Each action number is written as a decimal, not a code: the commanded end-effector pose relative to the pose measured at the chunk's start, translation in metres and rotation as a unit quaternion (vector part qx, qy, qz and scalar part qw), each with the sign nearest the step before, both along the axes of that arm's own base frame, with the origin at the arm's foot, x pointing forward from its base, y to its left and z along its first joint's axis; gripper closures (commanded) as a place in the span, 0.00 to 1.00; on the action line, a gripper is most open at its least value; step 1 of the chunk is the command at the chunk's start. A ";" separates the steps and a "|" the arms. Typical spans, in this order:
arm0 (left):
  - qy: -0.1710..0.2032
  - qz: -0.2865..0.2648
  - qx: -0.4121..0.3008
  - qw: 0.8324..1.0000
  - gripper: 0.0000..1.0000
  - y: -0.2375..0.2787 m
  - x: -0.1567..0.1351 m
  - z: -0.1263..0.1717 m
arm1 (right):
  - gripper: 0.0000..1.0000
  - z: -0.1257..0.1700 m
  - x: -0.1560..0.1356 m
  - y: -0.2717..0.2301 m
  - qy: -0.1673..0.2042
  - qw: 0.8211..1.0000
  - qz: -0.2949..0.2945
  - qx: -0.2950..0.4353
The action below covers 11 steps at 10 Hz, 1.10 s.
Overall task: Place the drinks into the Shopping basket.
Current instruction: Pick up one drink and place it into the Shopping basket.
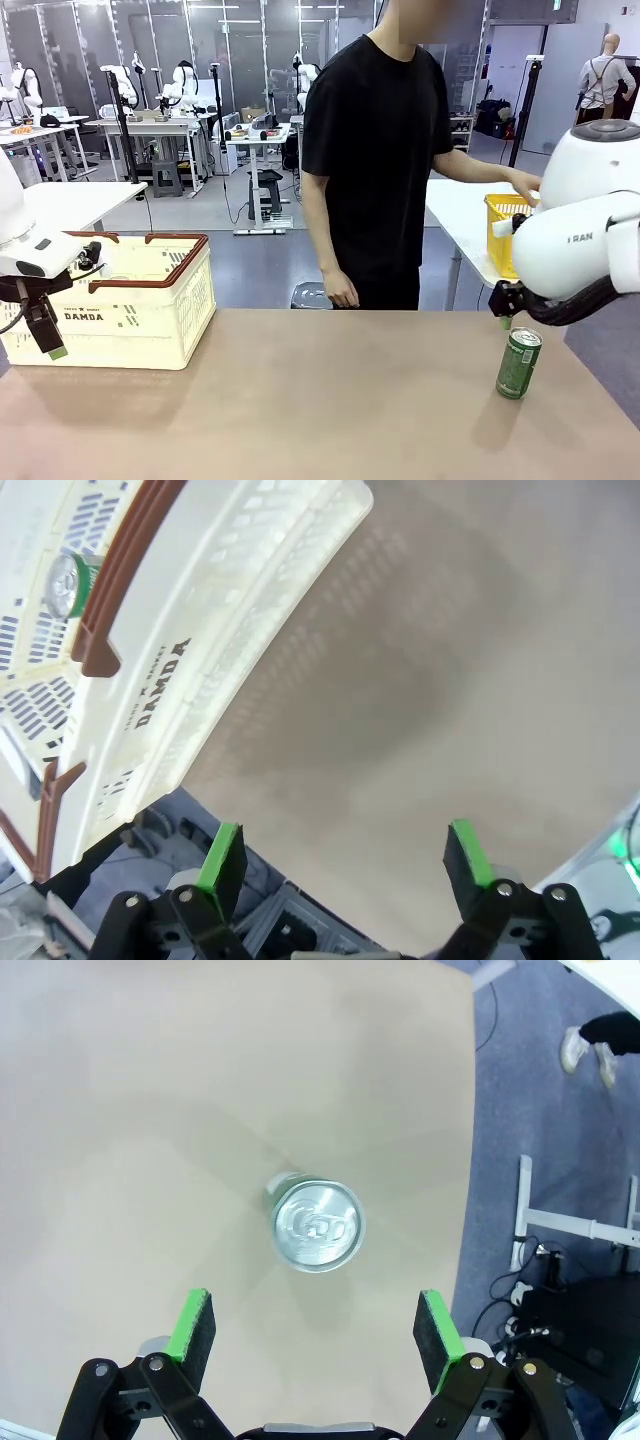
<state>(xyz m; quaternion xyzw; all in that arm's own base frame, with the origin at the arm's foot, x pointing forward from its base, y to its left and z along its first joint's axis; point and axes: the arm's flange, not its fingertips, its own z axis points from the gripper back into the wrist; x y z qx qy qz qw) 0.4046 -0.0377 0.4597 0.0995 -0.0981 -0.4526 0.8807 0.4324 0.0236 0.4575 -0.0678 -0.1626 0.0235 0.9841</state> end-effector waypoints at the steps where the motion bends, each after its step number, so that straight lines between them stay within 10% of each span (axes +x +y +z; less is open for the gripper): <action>1: -0.003 0.007 -0.001 1.000 0.00 -0.002 0.000 0.001 | 0.00 0.003 0.012 -0.009 0.020 1.000 -0.003 0.019; 11: -0.003 0.007 -0.001 1.000 0.00 -0.002 0.000 0.001 | 0.00 -0.035 0.046 -0.019 0.056 0.996 -0.013 0.061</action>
